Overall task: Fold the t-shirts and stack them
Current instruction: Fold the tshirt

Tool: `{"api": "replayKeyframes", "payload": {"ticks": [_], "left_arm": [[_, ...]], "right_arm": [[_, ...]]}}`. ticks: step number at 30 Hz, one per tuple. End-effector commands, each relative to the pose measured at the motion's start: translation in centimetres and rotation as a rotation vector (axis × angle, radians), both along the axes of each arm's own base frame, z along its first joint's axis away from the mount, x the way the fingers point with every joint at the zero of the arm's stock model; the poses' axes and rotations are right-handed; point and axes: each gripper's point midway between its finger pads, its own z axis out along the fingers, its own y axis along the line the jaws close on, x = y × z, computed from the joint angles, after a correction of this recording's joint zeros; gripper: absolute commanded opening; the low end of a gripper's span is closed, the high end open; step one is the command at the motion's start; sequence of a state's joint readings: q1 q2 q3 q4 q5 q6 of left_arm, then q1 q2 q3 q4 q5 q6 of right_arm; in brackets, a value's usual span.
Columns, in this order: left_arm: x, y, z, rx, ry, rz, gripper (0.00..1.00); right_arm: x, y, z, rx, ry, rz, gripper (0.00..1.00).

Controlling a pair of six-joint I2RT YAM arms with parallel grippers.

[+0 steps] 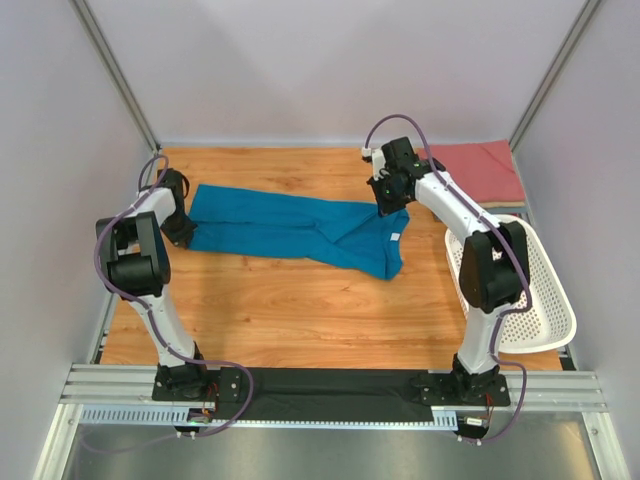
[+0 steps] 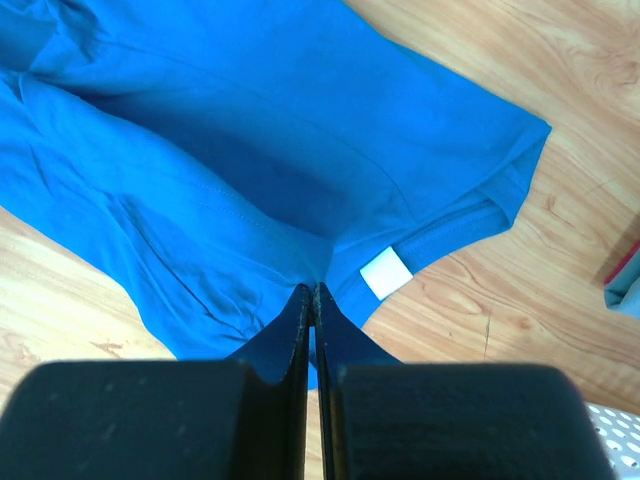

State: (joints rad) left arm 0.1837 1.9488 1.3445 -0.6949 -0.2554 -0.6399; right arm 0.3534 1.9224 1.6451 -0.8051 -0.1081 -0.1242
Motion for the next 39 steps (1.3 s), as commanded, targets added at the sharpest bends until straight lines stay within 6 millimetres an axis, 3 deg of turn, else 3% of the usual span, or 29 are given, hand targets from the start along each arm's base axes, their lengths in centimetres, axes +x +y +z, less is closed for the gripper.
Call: {"api": "replayKeyframes", "payload": {"ticks": [1, 5, 14, 17, 24, 30, 39], "left_arm": [[-0.4, 1.5, 0.8, 0.076, 0.044, -0.005, 0.00], [0.5, 1.3, 0.9, 0.057, 0.038, -0.027, 0.00], [-0.1, 1.8, 0.5, 0.082, 0.096, -0.008, 0.00], [-0.1, 1.8, 0.4, 0.081, 0.097, -0.007, 0.00], [0.1, 1.5, 0.2, 0.086, 0.107, -0.013, 0.00], [0.2, 1.3, 0.3, 0.100, 0.116, -0.021, 0.00], [-0.3, 1.4, 0.1, 0.125, 0.141, -0.022, 0.00]], "right_arm": [[-0.6, 0.4, 2.8, 0.015, -0.060, 0.045, 0.00], [-0.1, 0.8, 3.4, 0.014, -0.091, 0.084, 0.00], [3.1, 3.2, 1.8, -0.002, -0.161, 0.229, 0.00], [4.1, 4.2, 2.3, 0.001, -0.237, 0.297, 0.00], [3.7, 7.2, 3.2, 0.014, -0.370, 0.512, 0.00], [3.3, 9.1, 1.6, 0.011, -0.359, 0.625, 0.00], [5.5, 8.8, -0.4, -0.048, -0.396, 0.593, 0.00]]}}
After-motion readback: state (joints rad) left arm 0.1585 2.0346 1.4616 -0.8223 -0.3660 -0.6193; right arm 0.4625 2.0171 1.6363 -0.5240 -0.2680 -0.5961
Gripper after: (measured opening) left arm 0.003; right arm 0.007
